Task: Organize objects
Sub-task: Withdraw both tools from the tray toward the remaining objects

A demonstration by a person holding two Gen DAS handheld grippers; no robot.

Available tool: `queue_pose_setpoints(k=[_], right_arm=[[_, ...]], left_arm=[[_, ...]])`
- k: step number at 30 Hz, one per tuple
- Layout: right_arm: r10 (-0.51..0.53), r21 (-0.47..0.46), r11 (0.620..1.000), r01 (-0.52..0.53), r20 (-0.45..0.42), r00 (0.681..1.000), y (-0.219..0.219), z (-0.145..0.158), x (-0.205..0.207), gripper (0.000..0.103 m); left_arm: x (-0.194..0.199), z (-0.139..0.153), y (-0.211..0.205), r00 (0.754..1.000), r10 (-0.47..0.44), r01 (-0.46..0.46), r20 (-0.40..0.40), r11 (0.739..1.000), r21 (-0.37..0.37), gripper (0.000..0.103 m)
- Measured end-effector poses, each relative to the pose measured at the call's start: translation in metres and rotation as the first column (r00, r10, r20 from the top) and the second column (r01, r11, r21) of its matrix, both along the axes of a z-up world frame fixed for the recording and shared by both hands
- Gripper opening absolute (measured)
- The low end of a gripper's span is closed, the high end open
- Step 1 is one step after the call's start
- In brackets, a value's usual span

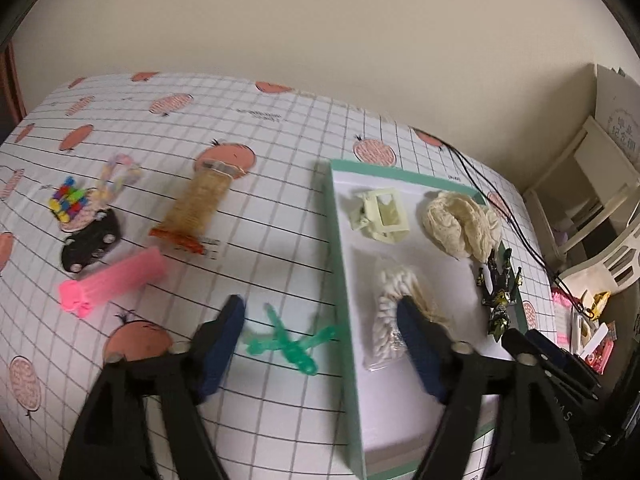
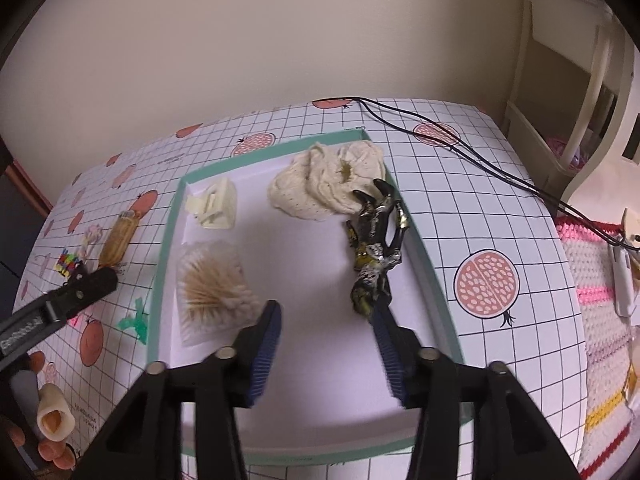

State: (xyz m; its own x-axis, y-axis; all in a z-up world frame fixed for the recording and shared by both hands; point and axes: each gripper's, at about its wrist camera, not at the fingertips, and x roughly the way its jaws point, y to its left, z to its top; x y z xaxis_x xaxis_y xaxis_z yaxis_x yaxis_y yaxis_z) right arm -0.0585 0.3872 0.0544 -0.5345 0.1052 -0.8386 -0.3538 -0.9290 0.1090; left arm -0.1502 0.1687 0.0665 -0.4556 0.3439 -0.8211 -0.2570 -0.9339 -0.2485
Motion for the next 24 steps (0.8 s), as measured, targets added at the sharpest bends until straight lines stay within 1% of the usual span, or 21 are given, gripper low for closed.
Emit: queue_pose_setpoints(k=[1,3,5,7,8,10,12,14,17,20,24], right_arm=[[0.003,-0.001,1.000,-0.003,0.000,1.000,-0.002,0.000,0.001,0.060],[0.009,0.005,1.000,-0.009,0.001,1.000,-0.006,0.002,0.002,0.062],[0.013,0.008,1.000,-0.013,0.000,1.000,-0.009,0.003,0.002,0.066],[0.012,0.006,1.000,-0.012,0.002,1.000,-0.010,0.003,0.003,0.071],[0.010,0.006,1.000,-0.010,0.006,1.000,-0.012,0.003,0.002,0.074],[0.010,0.010,1.000,-0.010,0.009,1.000,-0.013,0.003,0.002,0.079],[0.014,0.012,1.000,-0.014,0.008,1.000,-0.015,0.003,0.002,0.091],[0.017,0.019,1.000,-0.018,0.011,1.000,-0.017,0.003,0.002,0.097],[0.009,0.021,1.000,-0.009,0.013,1.000,-0.018,0.002,0.002,0.103],[0.000,0.023,1.000,0.000,0.011,1.000,-0.018,0.001,0.003,0.103],[-0.006,0.021,1.000,0.006,0.007,1.000,-0.019,0.002,0.004,0.103]], left_arm=[[0.001,0.001,-0.004,1.000,0.005,-0.005,-0.004,1.000,0.003,0.084],[0.003,0.003,-0.011,1.000,0.017,-0.017,-0.006,1.000,0.006,0.090],[0.004,0.005,-0.016,1.000,0.025,-0.025,-0.012,1.000,0.004,0.091],[0.005,0.006,-0.019,0.999,0.030,-0.030,-0.019,1.000,-0.007,0.094],[0.006,0.007,-0.021,0.999,0.034,-0.034,-0.025,0.999,-0.013,0.100],[0.008,0.007,-0.025,0.999,0.039,-0.040,-0.032,0.999,-0.009,0.101],[0.008,0.008,-0.029,0.999,0.044,-0.045,-0.027,0.999,-0.002,0.102],[0.009,0.008,-0.032,0.999,0.043,-0.043,-0.024,0.999,0.005,0.103],[0.009,0.008,-0.038,0.998,0.050,-0.050,-0.029,0.999,0.012,0.103],[0.007,0.006,-0.043,0.998,0.060,-0.060,-0.019,0.998,0.021,0.103],[0.006,0.002,-0.046,0.998,0.059,-0.059,-0.009,0.998,0.015,0.103]])
